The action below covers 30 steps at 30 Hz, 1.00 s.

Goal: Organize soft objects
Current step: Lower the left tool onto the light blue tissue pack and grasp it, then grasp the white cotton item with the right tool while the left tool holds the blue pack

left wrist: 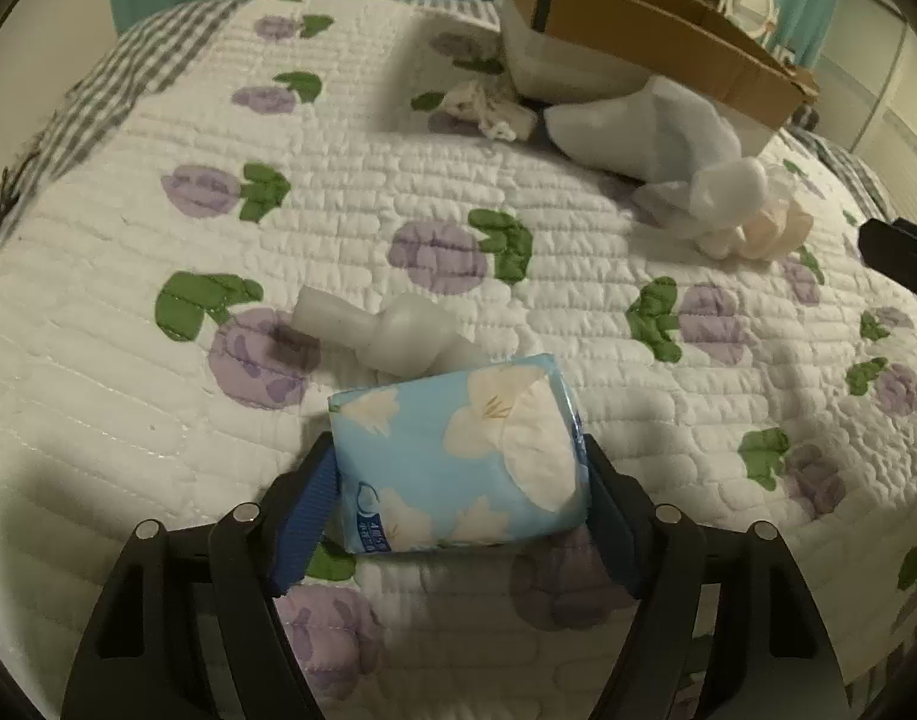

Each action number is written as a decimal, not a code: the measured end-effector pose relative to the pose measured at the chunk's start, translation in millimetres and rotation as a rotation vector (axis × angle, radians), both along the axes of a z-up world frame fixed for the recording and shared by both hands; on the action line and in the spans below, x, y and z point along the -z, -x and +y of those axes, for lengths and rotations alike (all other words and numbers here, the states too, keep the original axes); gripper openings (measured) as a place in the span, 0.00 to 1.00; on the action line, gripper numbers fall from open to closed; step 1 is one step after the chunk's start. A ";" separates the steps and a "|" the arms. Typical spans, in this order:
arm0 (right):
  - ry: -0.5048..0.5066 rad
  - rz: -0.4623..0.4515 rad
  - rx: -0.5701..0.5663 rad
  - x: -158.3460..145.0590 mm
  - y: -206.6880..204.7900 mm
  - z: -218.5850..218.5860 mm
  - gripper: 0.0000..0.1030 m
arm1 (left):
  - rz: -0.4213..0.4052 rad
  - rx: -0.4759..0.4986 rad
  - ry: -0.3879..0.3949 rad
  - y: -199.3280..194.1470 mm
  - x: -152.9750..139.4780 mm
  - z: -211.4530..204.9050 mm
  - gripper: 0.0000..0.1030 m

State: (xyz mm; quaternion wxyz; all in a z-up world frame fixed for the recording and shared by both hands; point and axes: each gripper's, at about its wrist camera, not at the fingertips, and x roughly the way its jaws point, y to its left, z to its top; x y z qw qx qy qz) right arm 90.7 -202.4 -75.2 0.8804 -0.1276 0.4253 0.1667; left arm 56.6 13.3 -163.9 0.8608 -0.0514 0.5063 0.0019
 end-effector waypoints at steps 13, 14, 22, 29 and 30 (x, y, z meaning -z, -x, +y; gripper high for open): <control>0.002 -0.034 -0.133 4.7 -9.8 28.5 0.98 | -0.158 -0.005 -0.043 -8.5 -54.8 2.0 0.72; 0.008 -0.037 -0.138 5.6 -11.0 30.4 0.98 | -0.161 -0.010 -0.045 -15.1 -56.9 4.7 0.72; 0.082 -0.061 -0.231 18.1 -27.2 52.6 0.81 | -0.206 -0.014 -0.087 -52.1 -73.5 14.1 0.72; 0.156 0.024 -0.262 50.1 -45.2 63.8 0.48 | -0.203 -0.006 -0.099 -64.0 -68.8 11.7 0.72; 0.157 0.030 -0.258 53.0 -46.4 63.2 0.40 | -0.200 -0.006 -0.095 -64.0 -67.1 11.7 0.72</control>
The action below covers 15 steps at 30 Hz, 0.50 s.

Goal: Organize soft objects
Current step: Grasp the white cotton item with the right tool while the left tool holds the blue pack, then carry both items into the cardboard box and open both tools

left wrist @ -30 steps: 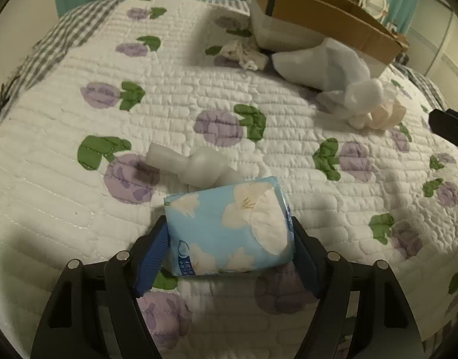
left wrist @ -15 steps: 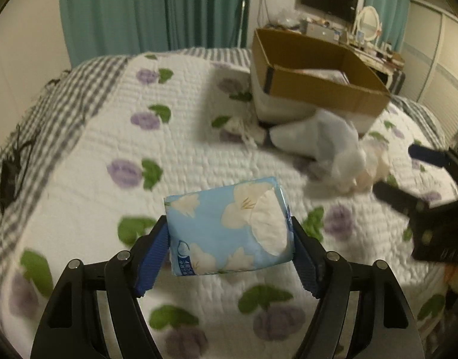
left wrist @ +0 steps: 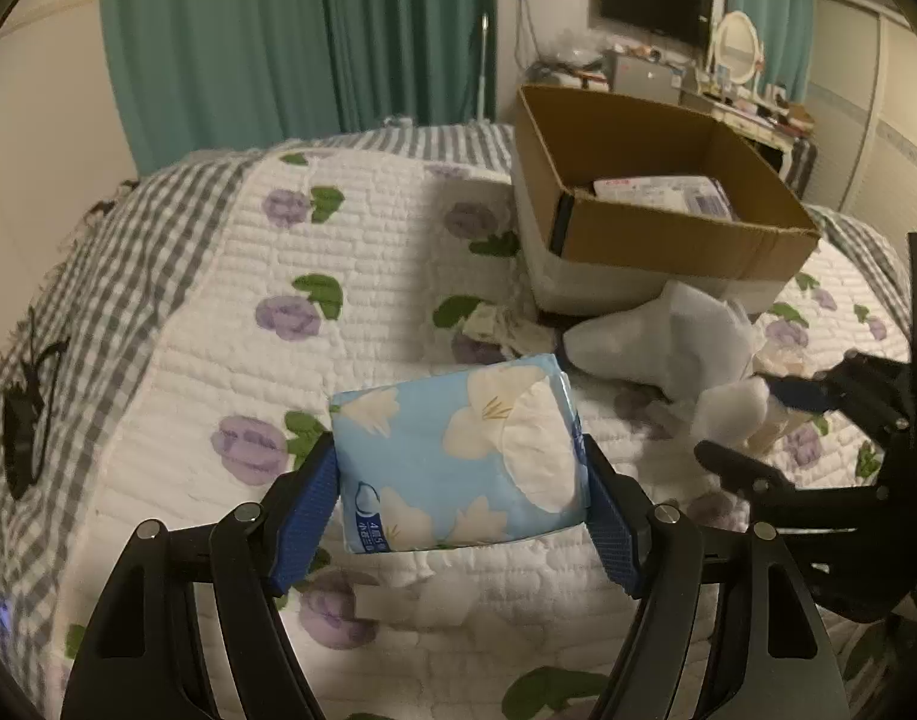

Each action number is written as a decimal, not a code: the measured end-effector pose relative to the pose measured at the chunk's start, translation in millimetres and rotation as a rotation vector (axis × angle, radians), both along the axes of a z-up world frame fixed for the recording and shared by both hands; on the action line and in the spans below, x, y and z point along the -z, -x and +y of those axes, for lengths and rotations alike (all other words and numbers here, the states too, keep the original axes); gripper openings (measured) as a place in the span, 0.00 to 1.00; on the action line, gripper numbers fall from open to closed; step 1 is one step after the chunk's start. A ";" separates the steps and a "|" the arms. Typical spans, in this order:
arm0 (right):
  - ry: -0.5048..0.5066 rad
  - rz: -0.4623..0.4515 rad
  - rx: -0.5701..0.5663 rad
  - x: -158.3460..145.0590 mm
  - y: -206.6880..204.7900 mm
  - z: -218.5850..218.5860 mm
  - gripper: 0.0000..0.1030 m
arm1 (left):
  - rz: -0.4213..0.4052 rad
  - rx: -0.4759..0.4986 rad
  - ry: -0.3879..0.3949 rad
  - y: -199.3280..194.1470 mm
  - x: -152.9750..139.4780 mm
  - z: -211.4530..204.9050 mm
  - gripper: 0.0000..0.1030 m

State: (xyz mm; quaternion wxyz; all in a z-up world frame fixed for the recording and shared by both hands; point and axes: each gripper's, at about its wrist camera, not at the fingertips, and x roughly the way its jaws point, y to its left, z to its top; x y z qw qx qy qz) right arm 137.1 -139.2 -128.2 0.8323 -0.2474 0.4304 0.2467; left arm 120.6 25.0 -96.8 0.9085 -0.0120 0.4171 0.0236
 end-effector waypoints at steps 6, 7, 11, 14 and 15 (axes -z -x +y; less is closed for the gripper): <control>-0.035 -0.025 0.003 -7.2 3.2 -3.5 0.29 | 0.024 0.012 -0.025 -1.1 10.0 -5.0 0.72; -0.043 -0.033 0.001 -9.8 5.8 -3.9 0.28 | 0.025 0.015 -0.025 -0.2 10.3 -6.0 0.72; -0.112 -0.052 0.003 -26.2 13.1 -10.8 0.28 | 0.019 0.022 -0.028 3.7 7.5 -7.9 0.72; -0.190 -0.044 0.008 -41.9 17.4 -20.0 0.28 | 0.014 0.022 -0.034 6.0 0.7 -7.4 0.72; -0.232 -0.042 0.010 -50.4 19.2 -25.3 0.28 | 0.008 0.026 -0.042 7.1 -3.6 -7.8 0.72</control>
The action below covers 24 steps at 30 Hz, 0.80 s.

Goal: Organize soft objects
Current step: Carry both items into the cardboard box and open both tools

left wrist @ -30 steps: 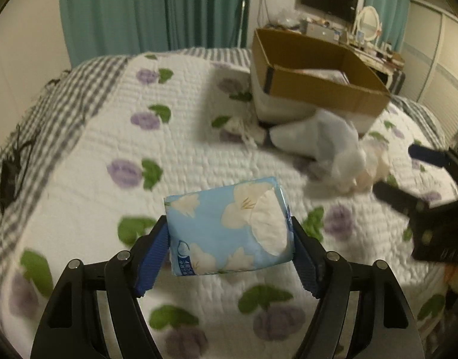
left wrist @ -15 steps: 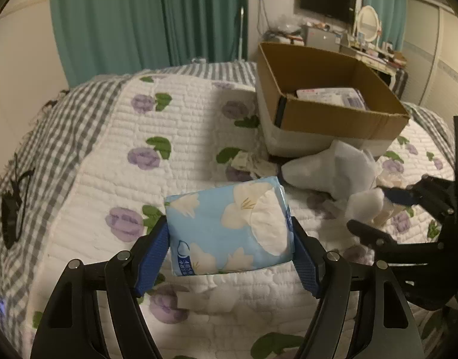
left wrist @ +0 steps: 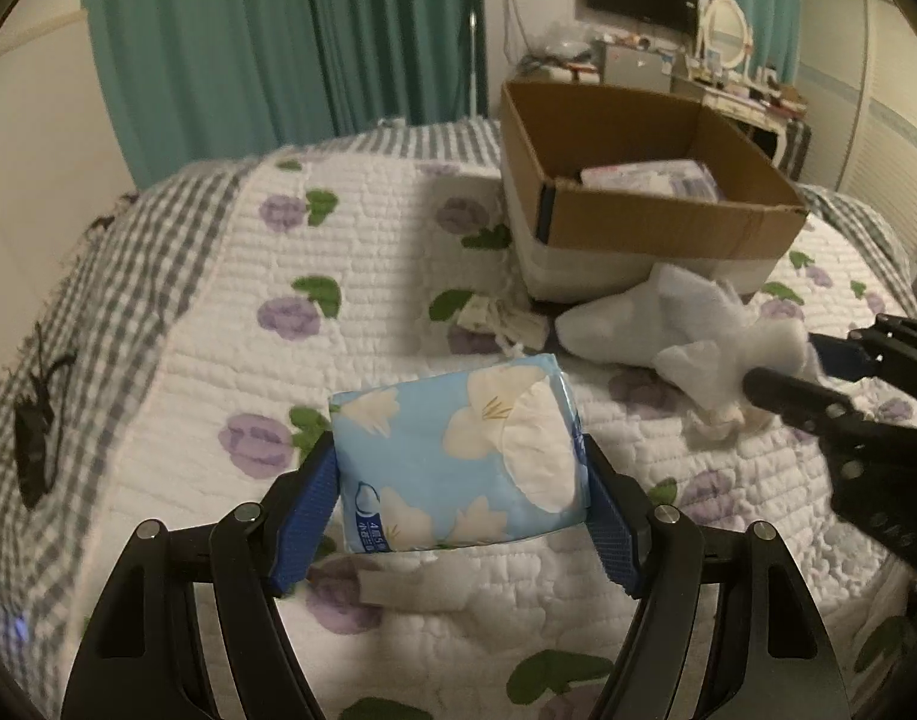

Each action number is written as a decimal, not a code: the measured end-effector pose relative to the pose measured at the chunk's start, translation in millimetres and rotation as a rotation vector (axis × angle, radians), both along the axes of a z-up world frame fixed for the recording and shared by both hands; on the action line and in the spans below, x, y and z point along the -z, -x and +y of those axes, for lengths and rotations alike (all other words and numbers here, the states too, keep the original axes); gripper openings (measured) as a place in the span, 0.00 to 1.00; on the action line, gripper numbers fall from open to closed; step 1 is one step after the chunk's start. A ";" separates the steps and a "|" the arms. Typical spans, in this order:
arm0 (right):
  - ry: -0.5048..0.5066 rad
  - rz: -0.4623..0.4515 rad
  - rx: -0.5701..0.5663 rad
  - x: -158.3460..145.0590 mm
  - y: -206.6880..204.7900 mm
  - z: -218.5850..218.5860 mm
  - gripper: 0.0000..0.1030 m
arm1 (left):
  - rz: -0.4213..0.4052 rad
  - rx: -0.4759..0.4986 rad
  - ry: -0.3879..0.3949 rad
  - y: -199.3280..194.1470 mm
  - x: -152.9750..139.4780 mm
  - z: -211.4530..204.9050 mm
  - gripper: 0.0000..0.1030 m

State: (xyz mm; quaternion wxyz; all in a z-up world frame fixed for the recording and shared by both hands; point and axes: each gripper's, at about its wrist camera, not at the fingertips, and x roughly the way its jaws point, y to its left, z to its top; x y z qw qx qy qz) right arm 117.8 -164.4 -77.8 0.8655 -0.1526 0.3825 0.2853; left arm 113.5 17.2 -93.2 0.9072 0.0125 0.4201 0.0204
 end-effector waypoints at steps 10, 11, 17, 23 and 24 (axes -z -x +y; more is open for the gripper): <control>-0.182 -0.066 0.050 -67.4 -2.7 -25.9 0.28 | -0.091 0.040 0.002 4.0 -53.4 -3.1 0.72; -0.189 -0.083 0.058 -76.4 -5.3 -28.5 0.28 | -0.101 0.048 0.002 2.0 -59.9 -4.7 0.72; -0.181 -0.181 0.133 -126.7 -34.8 -36.6 0.28 | -0.174 0.102 0.013 -23.2 -105.9 -16.0 0.72; -0.168 -0.247 0.209 -151.7 -70.7 -41.4 0.28 | -0.262 0.127 0.003 -61.5 -140.8 -29.8 0.72; -0.165 -0.252 0.231 -151.4 -79.8 -42.9 0.28 | -0.273 0.134 0.010 -70.1 -143.9 -32.3 0.72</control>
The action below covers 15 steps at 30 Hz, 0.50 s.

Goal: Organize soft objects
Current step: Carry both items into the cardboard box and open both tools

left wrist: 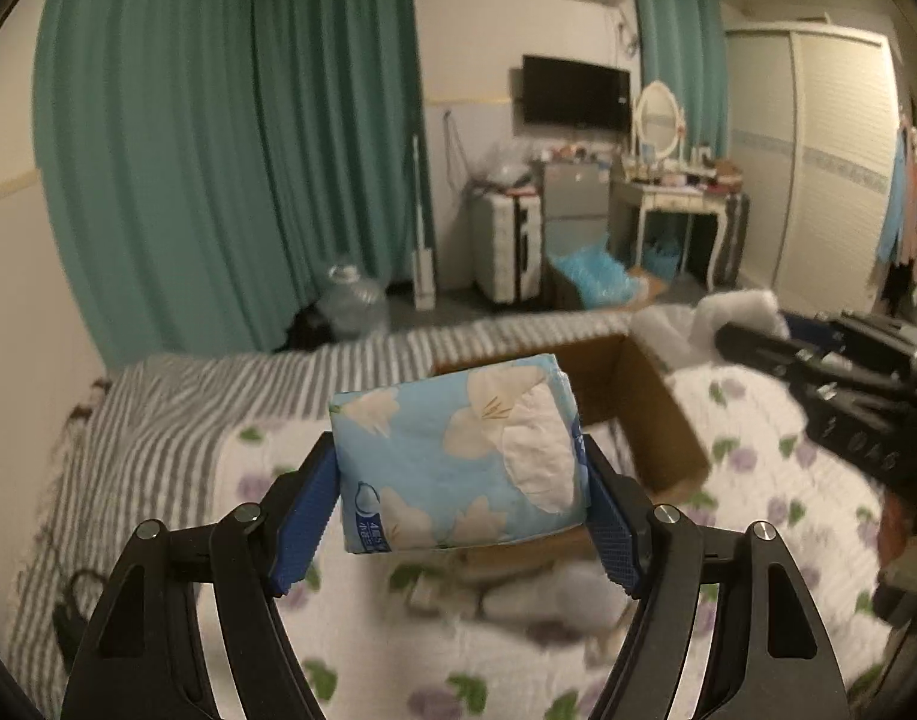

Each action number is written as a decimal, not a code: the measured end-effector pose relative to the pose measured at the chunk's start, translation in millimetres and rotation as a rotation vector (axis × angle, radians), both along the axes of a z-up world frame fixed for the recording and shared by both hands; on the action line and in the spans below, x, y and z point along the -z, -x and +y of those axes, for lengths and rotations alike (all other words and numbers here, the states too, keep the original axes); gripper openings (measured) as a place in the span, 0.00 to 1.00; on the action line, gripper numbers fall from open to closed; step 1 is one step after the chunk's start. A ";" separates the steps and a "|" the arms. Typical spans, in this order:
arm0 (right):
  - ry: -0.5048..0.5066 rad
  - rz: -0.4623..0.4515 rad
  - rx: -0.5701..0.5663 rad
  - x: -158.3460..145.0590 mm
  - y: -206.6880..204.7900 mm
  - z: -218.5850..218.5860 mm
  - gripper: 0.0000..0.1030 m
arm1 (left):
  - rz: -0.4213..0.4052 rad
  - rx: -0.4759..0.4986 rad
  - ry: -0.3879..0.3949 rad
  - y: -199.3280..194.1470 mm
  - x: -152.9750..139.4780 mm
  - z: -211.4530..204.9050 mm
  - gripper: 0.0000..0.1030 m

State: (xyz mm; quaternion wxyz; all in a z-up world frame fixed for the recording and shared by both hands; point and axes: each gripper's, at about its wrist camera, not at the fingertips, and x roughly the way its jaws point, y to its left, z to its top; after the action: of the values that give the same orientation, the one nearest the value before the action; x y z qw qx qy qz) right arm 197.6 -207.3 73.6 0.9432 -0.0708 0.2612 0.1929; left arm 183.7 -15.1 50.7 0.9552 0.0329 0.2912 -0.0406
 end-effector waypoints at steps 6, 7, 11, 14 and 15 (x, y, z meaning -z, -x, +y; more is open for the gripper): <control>-0.101 0.040 0.084 38.5 -33.0 -16.3 0.28 | -0.033 0.062 0.019 -42.3 10.5 -15.2 0.72; -0.106 0.061 0.084 46.4 -37.4 -17.6 0.28 | -0.034 0.081 0.012 -48.1 16.8 -20.0 0.72; -0.093 0.116 0.087 80.1 -52.3 -17.0 0.28 | -0.007 0.109 -0.031 -68.1 44.1 -32.3 0.72; -0.105 0.125 0.078 85.7 -62.5 -17.5 0.28 | 0.050 0.102 -0.003 -85.8 67.4 -33.7 0.72; -0.114 0.128 0.074 86.4 -65.0 -18.3 0.28 | 0.065 0.095 0.001 -89.9 72.6 -33.7 0.72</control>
State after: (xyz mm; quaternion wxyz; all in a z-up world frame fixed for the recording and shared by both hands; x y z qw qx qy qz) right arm 262.6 -225.6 -12.8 0.9335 0.0054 0.3119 0.1767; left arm 273.5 -48.8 -21.9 0.9422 0.0448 0.3203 -0.0873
